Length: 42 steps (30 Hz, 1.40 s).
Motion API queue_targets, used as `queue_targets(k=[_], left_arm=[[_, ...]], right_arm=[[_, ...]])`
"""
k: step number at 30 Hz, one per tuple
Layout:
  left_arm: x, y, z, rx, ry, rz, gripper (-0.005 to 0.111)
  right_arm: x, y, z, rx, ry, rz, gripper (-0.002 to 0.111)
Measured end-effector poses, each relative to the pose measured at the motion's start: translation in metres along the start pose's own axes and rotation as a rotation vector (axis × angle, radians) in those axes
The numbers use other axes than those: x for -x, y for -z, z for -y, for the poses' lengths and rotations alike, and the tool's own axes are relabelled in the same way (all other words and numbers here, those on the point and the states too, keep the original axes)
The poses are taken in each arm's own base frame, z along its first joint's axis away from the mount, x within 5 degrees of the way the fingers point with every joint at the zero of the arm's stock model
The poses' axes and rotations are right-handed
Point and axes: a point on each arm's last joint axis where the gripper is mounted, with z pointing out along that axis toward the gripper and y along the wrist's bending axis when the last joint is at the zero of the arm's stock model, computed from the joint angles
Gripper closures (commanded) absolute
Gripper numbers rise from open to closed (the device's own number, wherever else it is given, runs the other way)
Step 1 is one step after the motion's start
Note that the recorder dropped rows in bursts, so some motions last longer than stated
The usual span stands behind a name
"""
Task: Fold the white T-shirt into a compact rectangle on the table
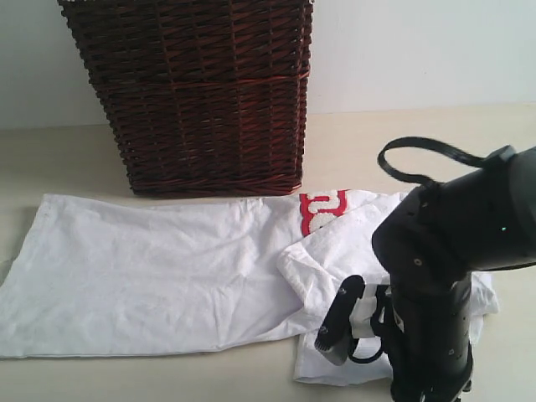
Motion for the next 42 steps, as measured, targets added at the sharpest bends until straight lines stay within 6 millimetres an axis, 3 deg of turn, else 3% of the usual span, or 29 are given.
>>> queue_targets(k=[6,11,21,34,42], left_arm=[[0.000,0.000,0.000,-0.004,0.002,-0.005,0.107],[0.000,0.000,0.000,-0.004,0.002,-0.005,0.107],[0.000,0.000,0.000,-0.008,0.003,-0.004,0.107],[-0.001,0.000,0.001,-0.009,0.003,-0.006,0.107],[-0.001,0.000,0.001,-0.011,0.003,-0.010,0.107]], right_arm=[[-0.004,-0.009,0.013,-0.130,-0.039,-0.146,0.084],[0.001,-0.008,0.016,-0.157,-0.073,-0.149,0.108],[0.000,-0.007,0.011,-0.092,-0.027,-0.157,0.108],[-0.013,0.041,0.002,-0.041,0.018,0.047,0.108],[-0.032,0.079,-0.001,-0.077,0.063,0.202,0.108]])
